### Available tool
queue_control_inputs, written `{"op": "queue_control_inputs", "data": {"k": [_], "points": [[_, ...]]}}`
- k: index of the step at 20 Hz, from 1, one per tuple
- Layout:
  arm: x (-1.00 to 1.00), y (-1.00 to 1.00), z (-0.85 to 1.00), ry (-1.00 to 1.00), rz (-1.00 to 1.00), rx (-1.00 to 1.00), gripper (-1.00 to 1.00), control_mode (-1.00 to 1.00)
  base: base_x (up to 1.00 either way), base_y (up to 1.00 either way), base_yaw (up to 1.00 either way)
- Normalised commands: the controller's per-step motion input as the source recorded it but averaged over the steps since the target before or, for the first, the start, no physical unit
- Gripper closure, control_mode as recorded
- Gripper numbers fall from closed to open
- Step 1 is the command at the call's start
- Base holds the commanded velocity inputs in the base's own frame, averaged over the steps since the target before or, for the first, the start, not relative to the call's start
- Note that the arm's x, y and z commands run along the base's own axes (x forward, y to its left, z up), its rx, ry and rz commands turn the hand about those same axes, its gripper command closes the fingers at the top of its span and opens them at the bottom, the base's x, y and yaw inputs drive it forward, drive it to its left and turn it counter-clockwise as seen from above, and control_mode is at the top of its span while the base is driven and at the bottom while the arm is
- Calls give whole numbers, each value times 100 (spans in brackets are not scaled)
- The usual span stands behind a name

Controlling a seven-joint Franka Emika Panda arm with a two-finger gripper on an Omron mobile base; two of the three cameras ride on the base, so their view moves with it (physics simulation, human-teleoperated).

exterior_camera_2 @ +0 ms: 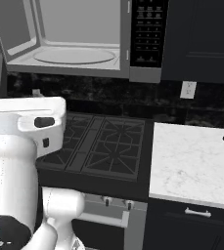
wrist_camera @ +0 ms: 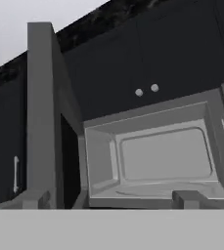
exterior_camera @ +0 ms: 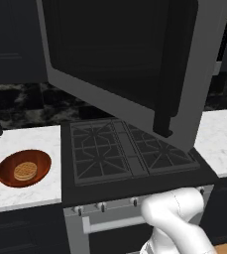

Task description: Open the microwave, place the bowl with waffle inside the microwave, then close the microwave door and turn it on.

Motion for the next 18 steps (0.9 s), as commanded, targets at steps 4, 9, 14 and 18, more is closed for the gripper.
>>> {"op": "queue_control_inputs", "data": {"k": [4,9,14,18], "points": [[89,7,-7,18,46,5,-100,-100,0,0,0],[56,15,-8,0,30,0,-100,-100,0,0,0],[38,75,-6,9,35,0,-100,-100,0,0,0],[23,100,-1,14,31,-3,-100,-100,0,0,0]]}}
